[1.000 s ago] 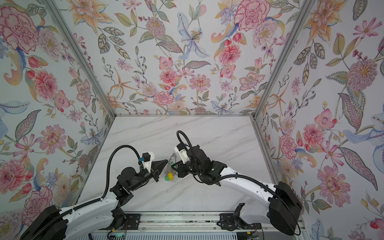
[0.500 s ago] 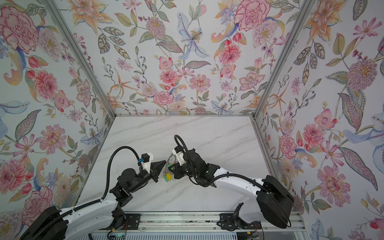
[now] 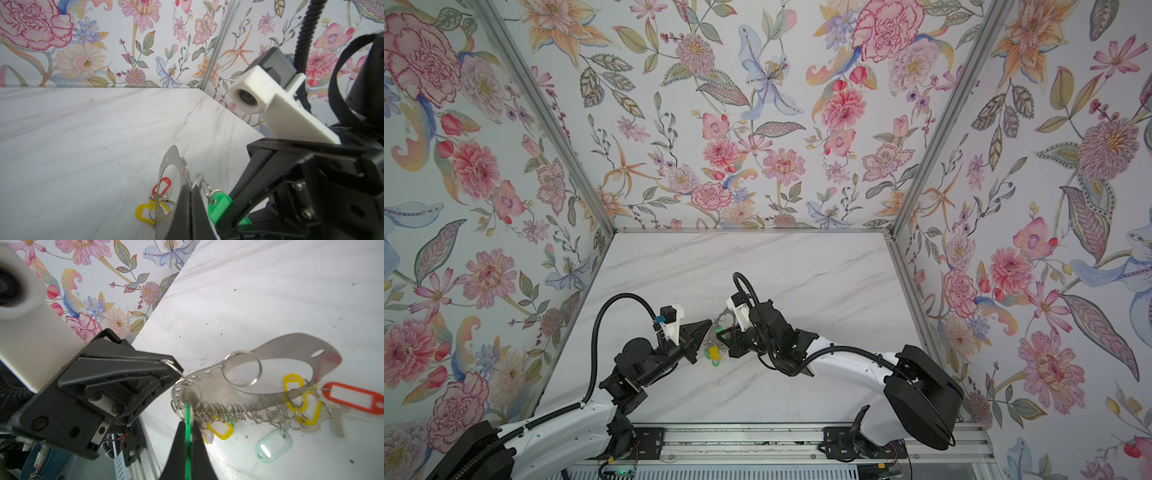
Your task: Remove the keys from the keyring
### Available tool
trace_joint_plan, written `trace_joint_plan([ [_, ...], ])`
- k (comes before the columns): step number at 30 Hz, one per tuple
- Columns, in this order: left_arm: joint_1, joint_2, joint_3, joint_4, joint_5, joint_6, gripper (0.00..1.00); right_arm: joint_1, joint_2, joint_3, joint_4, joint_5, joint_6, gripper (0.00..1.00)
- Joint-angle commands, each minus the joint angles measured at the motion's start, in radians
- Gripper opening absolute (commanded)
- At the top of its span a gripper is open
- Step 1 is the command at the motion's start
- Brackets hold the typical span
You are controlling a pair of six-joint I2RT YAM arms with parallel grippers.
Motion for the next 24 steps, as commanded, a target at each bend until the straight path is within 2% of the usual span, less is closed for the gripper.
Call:
trace_joint_plan([
  [1, 0.058, -0.036, 0.028, 0.270, -0.159, -0.053, 0.00, 0.055, 0.057, -0.050, -0.165, -0.138, 0.023, 0.00],
  [7, 0.064, -0.004, -0.015, 0.349, -0.148, -0.085, 0.00, 0.064, 0.084, -0.039, -0.151, -0.149, 0.029, 0.00],
  [24, 0.067, 0.020, -0.027, 0.427, -0.168, -0.087, 0.00, 0.111, 0.128, -0.055, -0.095, -0.156, 0.082, 0.00],
])
